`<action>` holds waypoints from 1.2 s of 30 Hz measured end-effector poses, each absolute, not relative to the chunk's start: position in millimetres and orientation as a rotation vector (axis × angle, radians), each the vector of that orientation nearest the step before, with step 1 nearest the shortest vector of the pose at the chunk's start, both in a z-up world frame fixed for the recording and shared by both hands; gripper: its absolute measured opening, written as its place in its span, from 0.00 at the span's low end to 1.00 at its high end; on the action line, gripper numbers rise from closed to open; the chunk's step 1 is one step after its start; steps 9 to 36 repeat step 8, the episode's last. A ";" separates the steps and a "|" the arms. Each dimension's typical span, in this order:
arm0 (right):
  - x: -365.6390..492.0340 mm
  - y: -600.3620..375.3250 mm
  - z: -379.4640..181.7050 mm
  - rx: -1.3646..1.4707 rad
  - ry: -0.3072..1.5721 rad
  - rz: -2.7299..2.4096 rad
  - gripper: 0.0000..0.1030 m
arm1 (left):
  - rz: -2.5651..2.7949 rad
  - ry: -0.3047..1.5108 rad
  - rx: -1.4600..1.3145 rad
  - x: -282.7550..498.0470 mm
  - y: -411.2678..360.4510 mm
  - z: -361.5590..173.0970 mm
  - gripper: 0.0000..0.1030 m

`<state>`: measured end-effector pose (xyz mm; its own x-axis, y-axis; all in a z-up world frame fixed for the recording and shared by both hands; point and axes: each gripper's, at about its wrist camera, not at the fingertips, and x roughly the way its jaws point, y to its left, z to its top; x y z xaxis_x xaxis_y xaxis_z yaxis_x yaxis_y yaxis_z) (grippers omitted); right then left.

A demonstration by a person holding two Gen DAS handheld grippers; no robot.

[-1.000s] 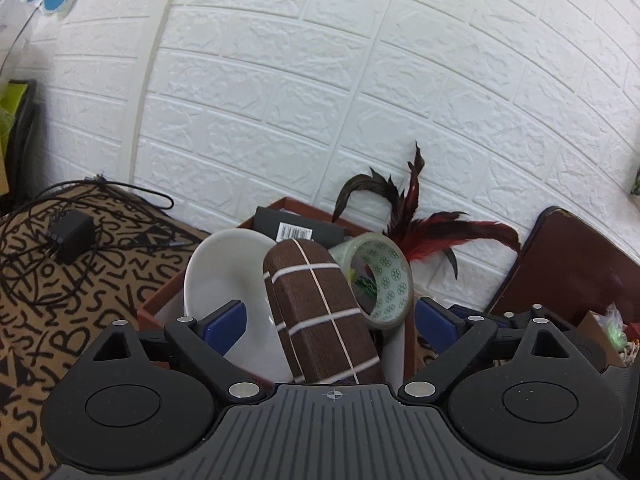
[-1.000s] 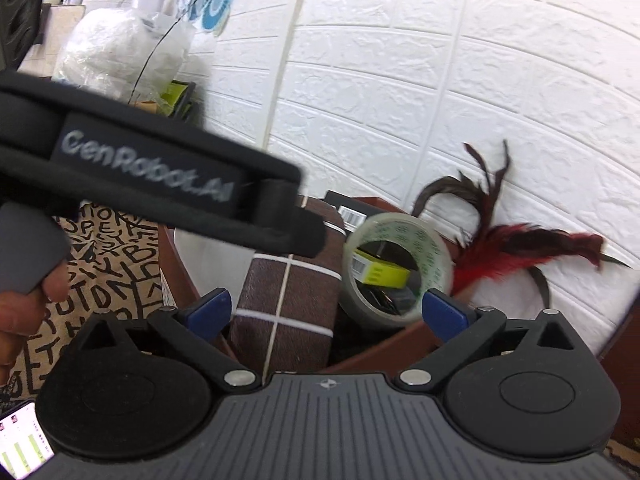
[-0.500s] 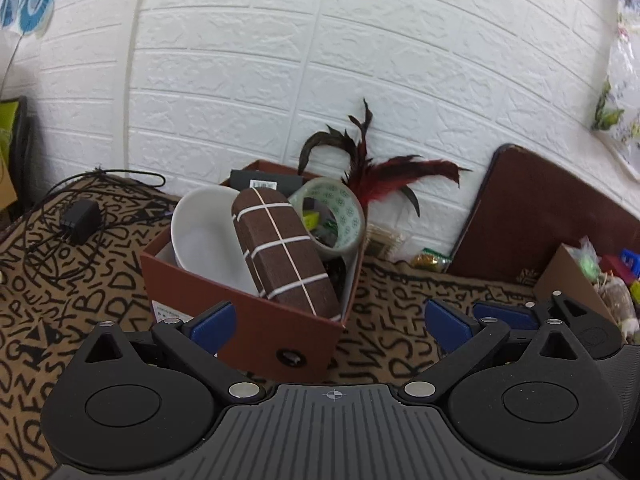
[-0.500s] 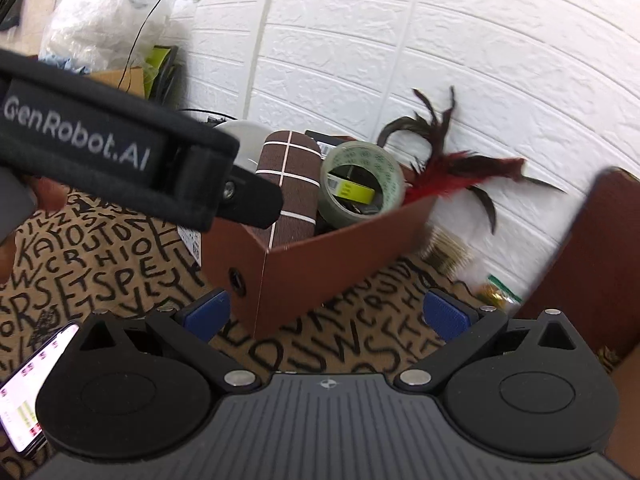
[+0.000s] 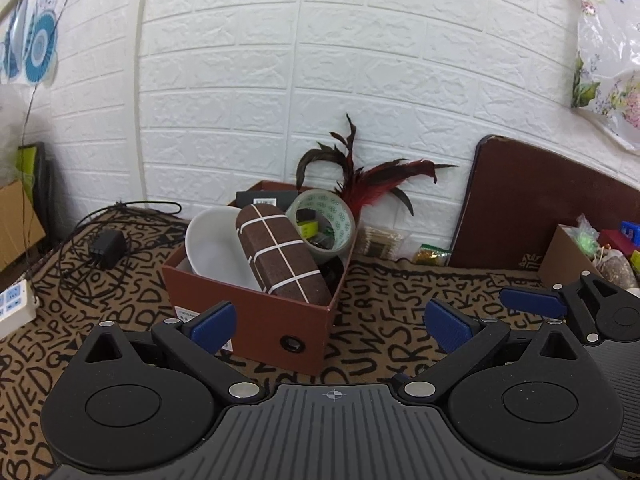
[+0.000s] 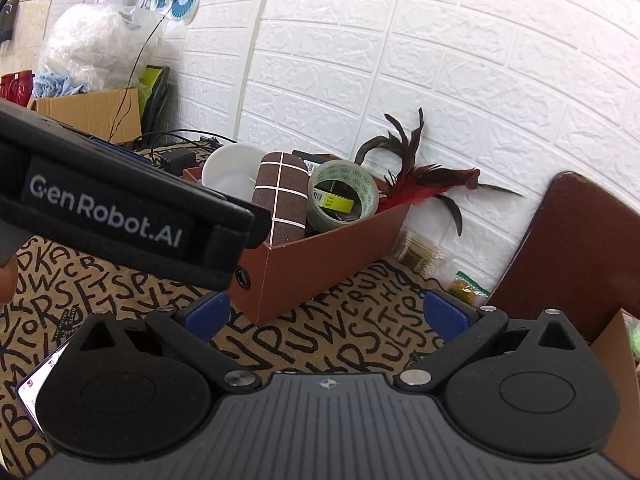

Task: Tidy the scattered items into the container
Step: 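Release the glasses case into the brown box and withdraw the right gripper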

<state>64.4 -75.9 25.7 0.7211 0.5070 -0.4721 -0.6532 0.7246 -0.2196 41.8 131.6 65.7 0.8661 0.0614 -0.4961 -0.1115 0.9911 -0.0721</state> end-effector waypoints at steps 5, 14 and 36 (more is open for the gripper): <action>59.8 -78.3 27.6 -0.386 0.395 0.654 1.00 | 0.063 0.497 -0.062 35.7 126.6 66.8 1.00; 57.9 -78.5 28.8 -0.386 0.392 0.654 1.00 | 0.060 0.498 -0.059 34.1 123.9 66.4 1.00; 57.9 -78.5 28.8 -0.386 0.392 0.654 1.00 | 0.060 0.498 -0.059 34.1 123.9 66.4 1.00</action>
